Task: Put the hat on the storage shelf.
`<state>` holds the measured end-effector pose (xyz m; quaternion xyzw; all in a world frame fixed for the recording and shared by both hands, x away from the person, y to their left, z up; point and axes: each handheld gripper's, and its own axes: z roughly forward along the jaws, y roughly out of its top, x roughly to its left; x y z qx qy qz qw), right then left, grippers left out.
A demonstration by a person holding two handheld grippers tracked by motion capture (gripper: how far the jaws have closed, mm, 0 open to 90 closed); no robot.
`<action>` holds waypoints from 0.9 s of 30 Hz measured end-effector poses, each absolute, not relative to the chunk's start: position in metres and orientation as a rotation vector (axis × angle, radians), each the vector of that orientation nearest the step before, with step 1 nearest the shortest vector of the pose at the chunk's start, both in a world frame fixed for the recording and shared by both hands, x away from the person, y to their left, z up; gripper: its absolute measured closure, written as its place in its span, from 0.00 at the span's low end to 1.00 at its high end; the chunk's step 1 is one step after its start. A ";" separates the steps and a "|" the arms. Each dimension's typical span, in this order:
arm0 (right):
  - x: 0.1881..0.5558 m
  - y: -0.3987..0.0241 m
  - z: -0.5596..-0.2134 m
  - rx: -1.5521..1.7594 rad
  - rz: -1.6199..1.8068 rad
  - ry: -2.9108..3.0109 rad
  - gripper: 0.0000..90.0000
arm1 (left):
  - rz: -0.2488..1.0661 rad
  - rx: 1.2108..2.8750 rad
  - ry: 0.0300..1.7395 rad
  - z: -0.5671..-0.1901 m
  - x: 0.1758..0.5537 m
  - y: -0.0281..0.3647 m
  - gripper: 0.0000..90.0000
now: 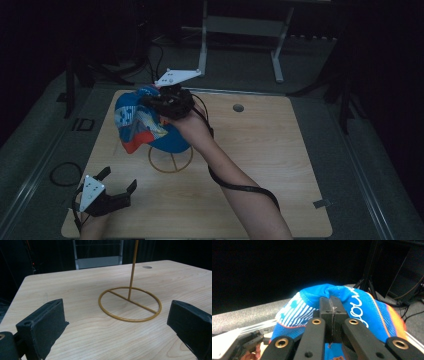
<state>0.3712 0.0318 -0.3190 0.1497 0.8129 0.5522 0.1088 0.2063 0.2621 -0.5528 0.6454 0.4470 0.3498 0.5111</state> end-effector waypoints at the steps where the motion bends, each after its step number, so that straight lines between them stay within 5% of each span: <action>1: 0.374 0.030 -0.324 0.457 1.615 2.404 1.00 | 0.838 1.554 1.077 -0.553 0.207 0.262 0.02; 27: 0.376 -0.017 -0.363 0.563 1.653 2.368 0.99 | 0.796 1.594 1.082 -0.559 0.209 0.259 0.02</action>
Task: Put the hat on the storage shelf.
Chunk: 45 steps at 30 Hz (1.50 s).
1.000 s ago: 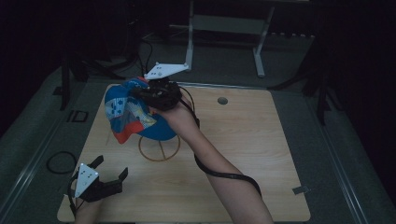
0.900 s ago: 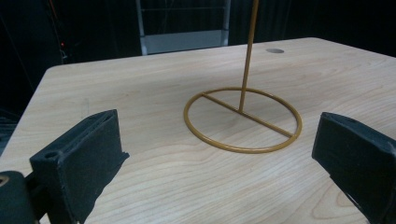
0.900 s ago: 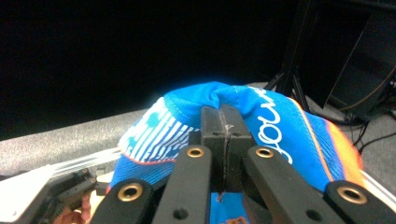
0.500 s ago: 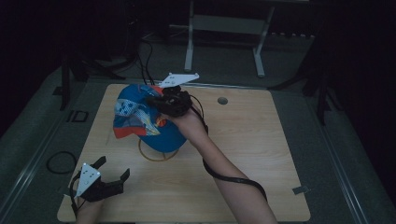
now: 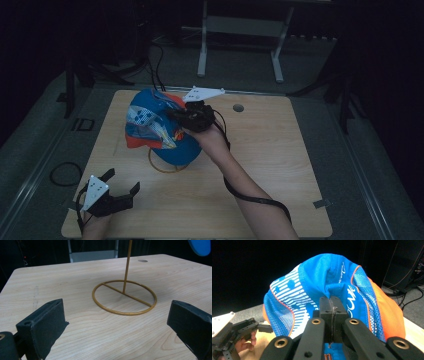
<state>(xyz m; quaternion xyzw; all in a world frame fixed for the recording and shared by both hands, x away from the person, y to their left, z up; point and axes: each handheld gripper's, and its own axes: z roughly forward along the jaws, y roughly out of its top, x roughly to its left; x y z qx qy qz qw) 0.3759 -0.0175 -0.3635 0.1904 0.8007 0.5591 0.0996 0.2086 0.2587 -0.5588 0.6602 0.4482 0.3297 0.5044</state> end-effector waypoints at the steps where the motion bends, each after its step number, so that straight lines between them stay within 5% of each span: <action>1: 0.376 -0.018 -0.363 0.567 1.651 2.359 0.98 | 0.794 1.592 1.084 -0.559 0.209 0.259 0.02; 24: 0.367 -0.033 -0.367 0.566 1.705 2.361 0.47 | 0.778 1.592 1.084 -0.561 0.209 0.258 0.02; 45: 0.355 -0.080 -0.383 0.549 1.810 2.357 0.17 | 0.773 1.583 1.096 -0.562 0.209 0.258 0.02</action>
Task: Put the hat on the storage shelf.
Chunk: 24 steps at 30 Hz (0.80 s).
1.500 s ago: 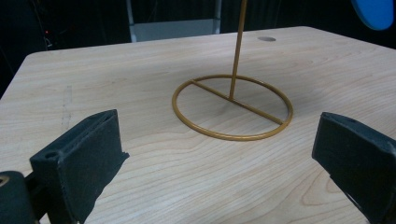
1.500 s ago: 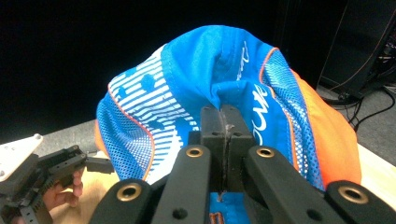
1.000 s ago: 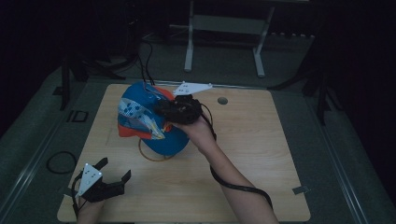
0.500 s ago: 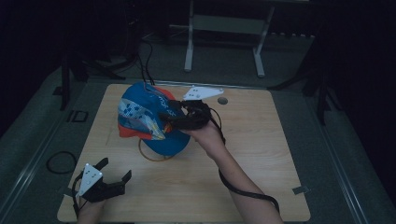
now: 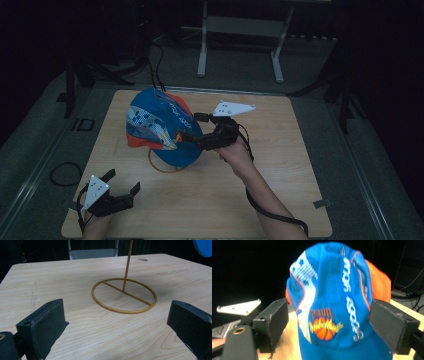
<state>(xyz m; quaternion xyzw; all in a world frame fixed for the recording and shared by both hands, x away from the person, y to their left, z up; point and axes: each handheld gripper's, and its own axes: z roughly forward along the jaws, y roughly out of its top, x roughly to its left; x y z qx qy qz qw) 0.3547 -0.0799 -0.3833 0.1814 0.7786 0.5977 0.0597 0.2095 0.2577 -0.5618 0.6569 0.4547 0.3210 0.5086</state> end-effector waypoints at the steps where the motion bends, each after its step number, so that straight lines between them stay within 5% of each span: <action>1: 0.353 -0.082 -0.386 0.539 1.799 2.362 0.14 | 0.772 1.581 1.096 -0.562 0.209 0.257 0.02; 24: 0.348 -0.149 -0.461 0.606 1.662 2.388 0.15 | 0.763 1.585 1.107 -0.564 0.211 0.257 0.02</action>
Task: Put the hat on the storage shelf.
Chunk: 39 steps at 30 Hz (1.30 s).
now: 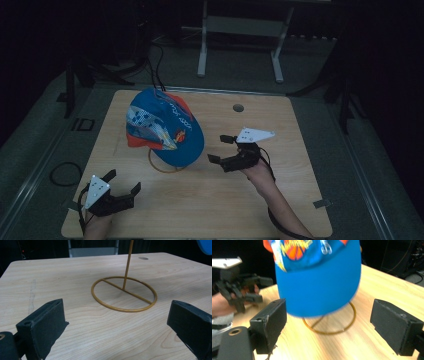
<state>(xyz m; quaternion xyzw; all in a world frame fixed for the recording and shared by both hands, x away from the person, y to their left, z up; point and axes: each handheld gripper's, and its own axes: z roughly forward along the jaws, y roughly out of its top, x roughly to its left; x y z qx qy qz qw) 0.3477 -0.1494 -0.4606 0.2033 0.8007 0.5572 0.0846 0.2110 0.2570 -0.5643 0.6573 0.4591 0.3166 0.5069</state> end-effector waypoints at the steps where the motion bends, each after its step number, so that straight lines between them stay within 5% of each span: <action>1: 0.348 -0.149 -0.461 0.606 1.662 2.388 0.15 | 0.762 1.585 1.105 -0.564 0.211 0.257 0.02; 19: 0.337 -0.199 -0.533 0.673 1.572 2.466 0.16 | 0.775 1.617 1.107 -0.567 0.213 0.254 0.02; 39: 0.322 -0.235 -0.559 0.754 1.466 2.498 0.16 | 0.756 1.622 1.102 -0.568 0.211 0.254 0.02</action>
